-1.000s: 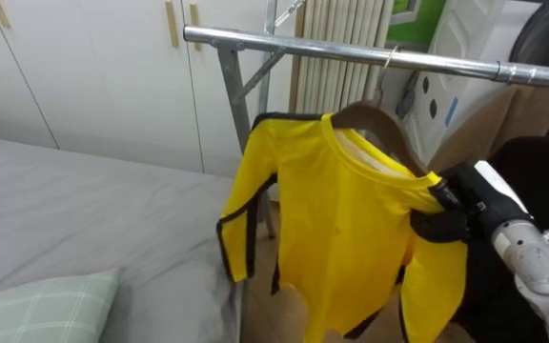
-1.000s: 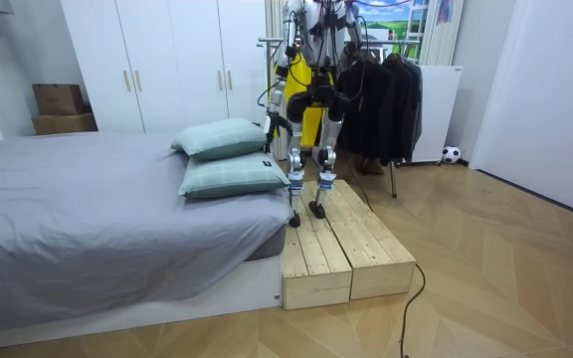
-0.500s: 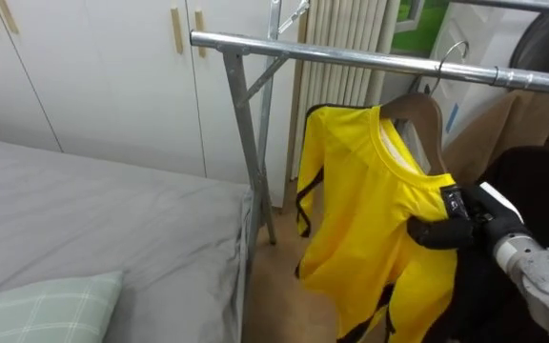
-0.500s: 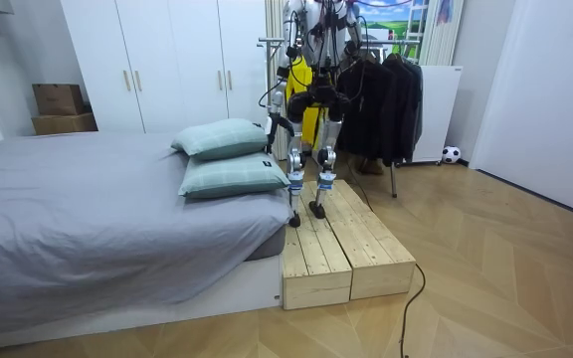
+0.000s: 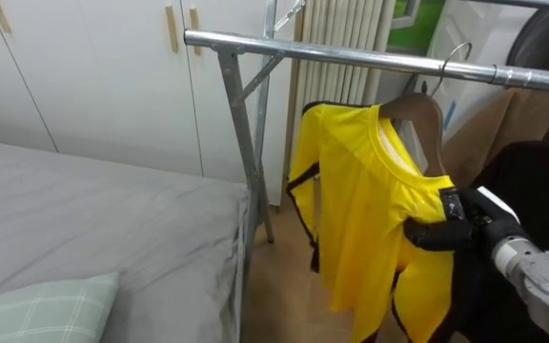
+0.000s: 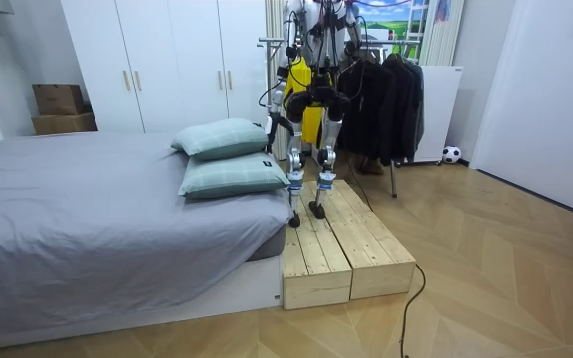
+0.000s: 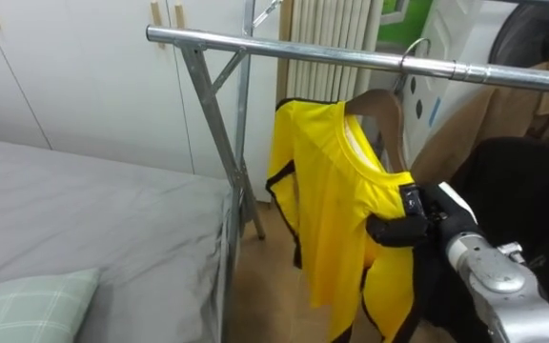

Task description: Hang clothes

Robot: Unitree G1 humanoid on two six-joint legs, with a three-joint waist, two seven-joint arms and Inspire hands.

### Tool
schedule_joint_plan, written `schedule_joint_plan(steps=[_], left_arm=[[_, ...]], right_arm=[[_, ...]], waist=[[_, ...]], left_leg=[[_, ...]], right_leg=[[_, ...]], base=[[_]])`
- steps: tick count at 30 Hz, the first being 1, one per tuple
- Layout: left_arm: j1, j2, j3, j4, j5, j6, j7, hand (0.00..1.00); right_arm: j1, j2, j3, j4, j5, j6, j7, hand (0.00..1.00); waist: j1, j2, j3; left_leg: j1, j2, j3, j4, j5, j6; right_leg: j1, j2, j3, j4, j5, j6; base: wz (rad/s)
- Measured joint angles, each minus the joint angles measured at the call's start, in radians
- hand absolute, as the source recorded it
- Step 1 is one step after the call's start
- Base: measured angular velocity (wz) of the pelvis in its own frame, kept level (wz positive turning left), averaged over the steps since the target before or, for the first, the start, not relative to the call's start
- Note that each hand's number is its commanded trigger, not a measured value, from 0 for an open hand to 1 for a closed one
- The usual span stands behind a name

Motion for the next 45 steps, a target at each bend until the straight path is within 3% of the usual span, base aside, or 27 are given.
schedule_joint_plan(steps=[9, 19, 22, 37, 38, 39, 40, 41, 45], left_arm=[[0.005, 0.0, 0.001, -0.03, -0.001, 0.018, 0.0, 0.0], [0.003, 0.001, 0.001, -0.038, -0.002, 0.019, 0.005, 0.0], [0.003, 0.001, 0.0, -0.038, -0.003, 0.019, 0.007, 0.0], [0.004, -0.005, 0.0, -0.038, -0.023, 0.019, 0.031, 0.0], [0.004, -0.005, 0.0, -0.038, -0.023, 0.019, 0.031, 0.0], [0.004, -0.005, 0.0, -0.038, -0.023, 0.019, 0.031, 0.0], [0.004, -0.005, -0.001, -0.038, -0.024, 0.019, 0.031, 0.0], [0.004, -0.005, 0.0, -0.038, -0.024, 0.019, 0.031, 0.0], [0.004, -0.005, 0.001, -0.038, -0.023, 0.019, 0.029, 0.0]], right_arm=[[-0.022, 0.0, 0.0, 0.094, 0.069, 0.029, 0.073, 1.0], [-0.025, 0.001, -0.009, 0.15, 0.07, 0.016, 0.126, 1.0], [-0.025, 0.002, -0.01, 0.169, 0.07, 0.004, 0.125, 1.0], [-0.025, 0.025, -0.032, 0.198, 0.063, -0.007, 0.104, 1.0], [-0.025, 0.027, -0.035, 0.198, 0.061, -0.007, 0.104, 0.88], [-0.025, 0.028, -0.037, 0.198, 0.059, -0.007, 0.104, 0.37], [-0.025, 0.028, -0.038, 0.197, 0.055, -0.007, 0.104, 0.07], [-0.025, 0.029, -0.039, 0.197, 0.05, -0.007, 0.103, 0.0], [-0.024, 0.03, -0.048, 0.197, 0.001, -0.007, 0.08, 0.0]], waist=[[-0.002, -0.003, -0.0004], [-0.001, -0.005, -0.0003], [0.001, -0.002, 0.0036], [0.006, 0.001, 0.0043], [0.006, 0.001, 0.0043], [0.006, 0.002, 0.0041], [0.005, 0.002, 0.0038], [0.004, 0.001, 0.0031], [0.003, -0.001, 0.0006]], left_leg=[[0.0, 0.0, 0.001, -0.002, 0.0, 0.0], [0.02, 0.0, 0.0, -0.002, 0.0, 0.0], [0.028, 0.0, 0.0, -0.003, 0.0, 0.0], [0.031, -0.001, 0.003, -0.008, 0.0, 0.0], [0.031, 0.0, 0.003, -0.008, 0.0, 0.0], [0.031, 0.0, 0.003, -0.008, 0.0, 0.0], [0.031, 0.0, 0.002, -0.008, 0.0, 0.0], [0.03, 0.0, 0.002, -0.008, 0.0, 0.0], [0.028, 0.0, 0.002, -0.007, 0.0, 0.0]], right_leg=[[0.003, 0.0, -0.002, -0.009, 0.0, 0.0], [0.034, -0.001, -0.009, -0.027, 0.0, 0.0], [0.046, -0.001, -0.009, -0.029, 0.0, 0.0], [0.048, -0.001, -0.008, -0.033, -0.002, 0.001], [0.048, -0.001, -0.008, -0.033, -0.002, 0.001], [0.048, -0.001, -0.008, -0.033, -0.002, 0.001], [0.047, -0.001, -0.008, -0.034, -0.002, 0.001], [0.047, -0.001, -0.008, -0.035, -0.002, 0.001], [0.048, -0.001, -0.009, -0.042, -0.002, 0.001]], base=[[0.02], [0.02], [0.0], [0.0], [0.0], [0.0], [0.0], [0.0], [0.0]])
